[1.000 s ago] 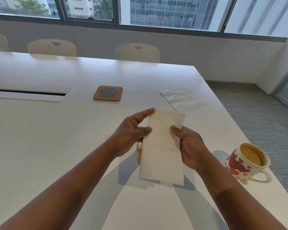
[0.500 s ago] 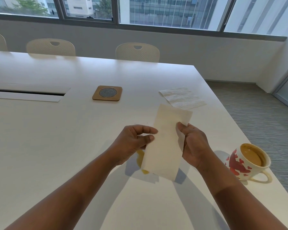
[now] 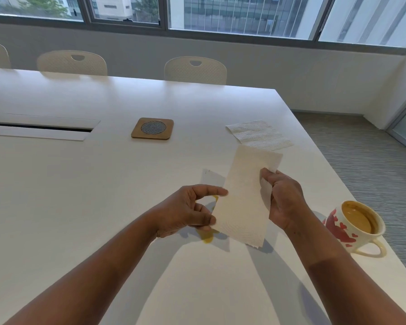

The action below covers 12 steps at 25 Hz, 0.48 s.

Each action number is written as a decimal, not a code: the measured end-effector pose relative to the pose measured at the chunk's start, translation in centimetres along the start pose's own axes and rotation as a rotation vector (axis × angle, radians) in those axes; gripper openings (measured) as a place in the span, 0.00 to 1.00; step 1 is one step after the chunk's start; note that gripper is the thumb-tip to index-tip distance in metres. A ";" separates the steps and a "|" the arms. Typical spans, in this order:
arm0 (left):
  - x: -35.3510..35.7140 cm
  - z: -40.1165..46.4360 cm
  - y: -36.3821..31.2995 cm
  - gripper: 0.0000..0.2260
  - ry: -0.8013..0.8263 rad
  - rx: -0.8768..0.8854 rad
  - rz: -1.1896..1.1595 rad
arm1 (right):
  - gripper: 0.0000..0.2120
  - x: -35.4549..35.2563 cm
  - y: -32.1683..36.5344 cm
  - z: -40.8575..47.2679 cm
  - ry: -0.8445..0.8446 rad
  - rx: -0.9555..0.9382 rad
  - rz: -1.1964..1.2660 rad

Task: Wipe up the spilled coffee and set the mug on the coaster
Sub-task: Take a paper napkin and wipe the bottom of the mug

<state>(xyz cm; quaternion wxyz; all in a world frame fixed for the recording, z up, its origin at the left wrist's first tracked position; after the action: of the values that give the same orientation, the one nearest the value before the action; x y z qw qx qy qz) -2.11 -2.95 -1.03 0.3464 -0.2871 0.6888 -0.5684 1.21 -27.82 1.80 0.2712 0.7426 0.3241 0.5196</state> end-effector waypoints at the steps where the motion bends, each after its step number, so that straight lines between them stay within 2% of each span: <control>1: 0.1 0.1 0.1 0.27 -0.020 -0.007 0.012 | 0.10 -0.1 0.0 0.1 -0.003 0.005 0.009; 5: 0.4 0.2 0.2 0.18 -0.054 -0.020 -0.014 | 0.09 -0.9 0.0 0.3 -0.012 -0.005 0.036; 12: 0.0 0.3 -1.0 0.14 0.029 -0.041 -0.004 | 0.08 -1.4 -0.1 0.1 -0.022 -0.035 -0.001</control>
<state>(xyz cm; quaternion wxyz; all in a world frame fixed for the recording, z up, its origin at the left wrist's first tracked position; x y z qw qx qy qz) -1.87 -3.36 -0.14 0.3292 -0.2872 0.7048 -0.5589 0.92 -28.87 0.86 0.2878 0.7433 0.3123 0.5168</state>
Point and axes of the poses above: each hand's wrist, its own z-axis towards the middle knuckle, its own x-axis out of the palm, y = z × x, the point moved 1 cm from there along z, towards the middle knuckle, and after that the axes turned 13 degrees about z, right-handed, at the moved point
